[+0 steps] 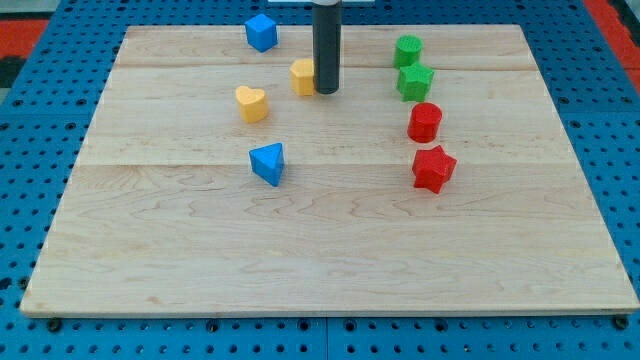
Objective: Push the blue cube towards top left
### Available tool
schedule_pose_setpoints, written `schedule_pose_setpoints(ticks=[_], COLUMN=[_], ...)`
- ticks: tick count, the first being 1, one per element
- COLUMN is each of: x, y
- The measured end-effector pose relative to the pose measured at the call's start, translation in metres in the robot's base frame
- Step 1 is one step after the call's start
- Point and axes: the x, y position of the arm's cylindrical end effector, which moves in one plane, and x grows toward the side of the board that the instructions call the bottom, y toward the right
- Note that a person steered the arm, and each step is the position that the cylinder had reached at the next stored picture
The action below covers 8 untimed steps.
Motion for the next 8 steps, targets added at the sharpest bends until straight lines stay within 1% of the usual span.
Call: schedule_pose_setpoints(ticks=[1,2,3,4,5,6,7,8], x=[-0.011,-0.038,-0.064,-0.121,-0.122,-0.113,-0.124,-0.115], y=[-0.011,-0.013,0.002,0.003,-0.041,-0.113,-0.145,-0.148])
